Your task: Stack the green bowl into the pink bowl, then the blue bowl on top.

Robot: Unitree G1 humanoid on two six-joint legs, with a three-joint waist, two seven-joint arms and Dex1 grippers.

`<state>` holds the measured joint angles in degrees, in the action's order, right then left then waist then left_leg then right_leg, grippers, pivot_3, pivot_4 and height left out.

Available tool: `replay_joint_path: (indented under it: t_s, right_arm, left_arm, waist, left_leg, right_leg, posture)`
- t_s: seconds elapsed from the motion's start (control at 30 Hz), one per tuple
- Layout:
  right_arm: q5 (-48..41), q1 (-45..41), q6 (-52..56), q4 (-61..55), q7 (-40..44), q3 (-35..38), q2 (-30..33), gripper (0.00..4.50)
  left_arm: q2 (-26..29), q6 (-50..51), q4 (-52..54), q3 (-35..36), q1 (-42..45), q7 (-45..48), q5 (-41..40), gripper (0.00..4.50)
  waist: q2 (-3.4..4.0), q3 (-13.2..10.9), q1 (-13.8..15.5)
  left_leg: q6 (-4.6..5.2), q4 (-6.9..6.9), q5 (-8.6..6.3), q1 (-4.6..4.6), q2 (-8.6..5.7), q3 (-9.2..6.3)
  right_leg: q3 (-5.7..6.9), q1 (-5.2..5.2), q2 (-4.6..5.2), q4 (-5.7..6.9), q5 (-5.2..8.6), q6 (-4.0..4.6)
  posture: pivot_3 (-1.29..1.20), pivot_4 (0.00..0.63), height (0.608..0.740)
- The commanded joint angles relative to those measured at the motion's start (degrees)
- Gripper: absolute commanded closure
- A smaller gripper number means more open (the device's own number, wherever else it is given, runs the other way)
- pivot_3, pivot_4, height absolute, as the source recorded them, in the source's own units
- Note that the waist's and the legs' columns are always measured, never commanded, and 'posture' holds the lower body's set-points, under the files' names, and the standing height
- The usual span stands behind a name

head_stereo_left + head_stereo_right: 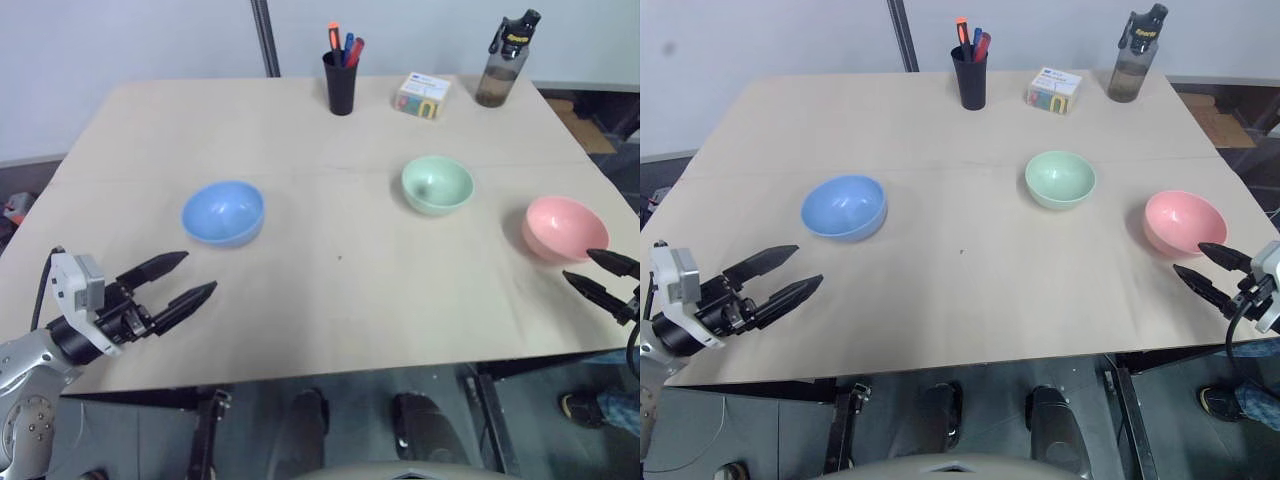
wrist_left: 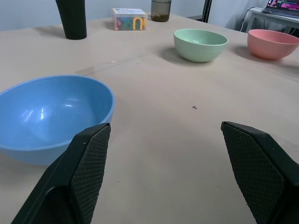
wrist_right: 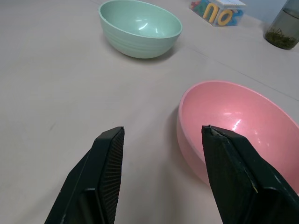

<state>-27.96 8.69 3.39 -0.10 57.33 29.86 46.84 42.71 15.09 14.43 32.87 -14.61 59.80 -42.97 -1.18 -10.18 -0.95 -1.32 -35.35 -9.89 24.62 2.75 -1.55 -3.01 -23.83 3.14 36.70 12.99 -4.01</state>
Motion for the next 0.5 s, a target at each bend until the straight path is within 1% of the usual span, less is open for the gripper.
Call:
replay_joint_path:
  t_s: [0.03, 0.17, 0.37, 0.5]
  right_arm:
    - [1.2, -1.5, -0.1, -2.1, -2.7, 0.9, 0.3, 1.76]
    - [3.8, -4.2, 1.9, -4.7, -8.3, -2.0, -1.3, 1.76]
    - [8.4, -6.1, 5.2, -7.4, -12.4, -7.3, -1.1, 1.76]
    - [13.1, -12.1, 13.2, -6.0, -17.7, -13.5, -1.0, 1.76]
  left_arm:
    - [0.1, 0.4, 1.2, -0.5, 1.6, -0.1, -0.6, 0.48]
    - [-1.0, 2.1, 3.8, -3.4, 4.8, -0.9, -2.1, 0.48]
    - [-1.3, 2.6, 5.7, -5.7, 6.7, -1.0, -2.0, 0.48]
    - [-1.0, 4.9, 9.6, -9.4, 9.5, -0.3, -4.3, 0.48]
  waist:
    - [0.0, 0.0, 0.0]
    - [0.0, 0.0, 0.0]
    - [0.01, 0.0, 0.0]
    - [0.0, 0.0, 0.0]
  left_leg:
    - [0.0, 0.0, 0.0, 0.0, 0.0, 0.0]
    - [-0.07, -0.02, -0.04, -0.02, 0.0, -0.01]
    - [0.14, 0.03, 0.07, 0.04, -0.01, 0.01]
    - [0.14, -0.03, 0.08, 0.02, 0.0, 0.0]
  right_leg:
    - [0.0, 0.0, 0.0, 0.0, 0.0, 0.0]
    - [0.0, 0.0, -0.01, 0.0, 0.0, 0.0]
    - [-0.01, -0.02, -0.03, 0.01, -0.01, 0.0]
    - [-0.01, 0.0, -0.04, 0.01, -0.01, -0.01]
  posture:
    - [0.0, 0.15, 0.74]
    - [0.0, 0.15, 0.74]
    - [0.0, 0.15, 0.74]
    - [0.0, 0.15, 0.74]
